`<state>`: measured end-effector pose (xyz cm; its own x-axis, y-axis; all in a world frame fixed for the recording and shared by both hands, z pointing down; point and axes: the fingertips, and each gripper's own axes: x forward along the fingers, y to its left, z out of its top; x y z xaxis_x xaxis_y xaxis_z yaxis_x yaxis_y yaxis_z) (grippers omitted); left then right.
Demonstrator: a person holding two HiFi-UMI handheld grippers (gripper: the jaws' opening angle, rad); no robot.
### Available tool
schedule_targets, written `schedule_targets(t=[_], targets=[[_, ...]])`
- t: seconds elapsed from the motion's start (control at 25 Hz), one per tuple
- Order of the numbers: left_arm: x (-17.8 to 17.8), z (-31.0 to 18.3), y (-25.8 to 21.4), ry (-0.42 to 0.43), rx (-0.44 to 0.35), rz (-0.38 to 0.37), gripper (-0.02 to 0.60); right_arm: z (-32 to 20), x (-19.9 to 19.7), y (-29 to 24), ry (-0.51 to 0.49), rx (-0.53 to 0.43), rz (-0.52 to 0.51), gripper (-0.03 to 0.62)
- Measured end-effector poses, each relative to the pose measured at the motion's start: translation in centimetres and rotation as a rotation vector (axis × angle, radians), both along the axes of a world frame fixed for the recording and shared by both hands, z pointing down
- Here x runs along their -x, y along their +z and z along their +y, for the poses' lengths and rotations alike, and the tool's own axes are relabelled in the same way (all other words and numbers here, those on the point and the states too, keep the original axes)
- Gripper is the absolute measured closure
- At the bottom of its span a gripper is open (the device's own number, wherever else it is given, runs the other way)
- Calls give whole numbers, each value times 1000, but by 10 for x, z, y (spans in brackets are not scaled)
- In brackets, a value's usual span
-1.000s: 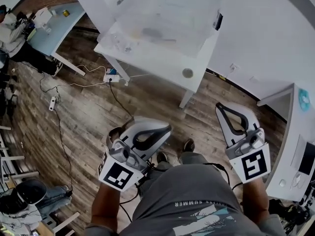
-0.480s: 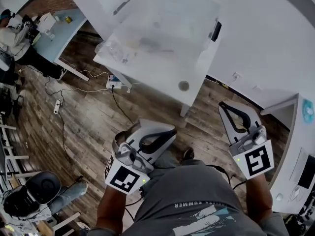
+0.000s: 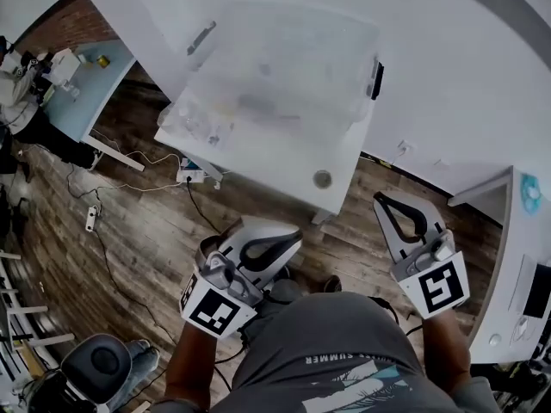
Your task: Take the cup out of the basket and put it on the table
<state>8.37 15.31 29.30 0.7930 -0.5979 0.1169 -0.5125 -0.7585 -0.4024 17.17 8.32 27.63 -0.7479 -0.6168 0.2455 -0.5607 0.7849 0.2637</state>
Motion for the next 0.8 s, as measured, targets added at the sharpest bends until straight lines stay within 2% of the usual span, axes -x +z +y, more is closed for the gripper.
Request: schedule_targets(t=[0.52, 0.64, 0.8], targets=[[70, -46, 0, 90, -21, 36, 566, -30, 65, -4, 69, -28, 53, 583], [79, -54, 5, 70, -12, 35, 566, -30, 75, 5, 35, -16, 64, 583], [82, -72, 9, 16, 0, 38, 566, -54, 68, 15, 12, 5, 78, 583]])
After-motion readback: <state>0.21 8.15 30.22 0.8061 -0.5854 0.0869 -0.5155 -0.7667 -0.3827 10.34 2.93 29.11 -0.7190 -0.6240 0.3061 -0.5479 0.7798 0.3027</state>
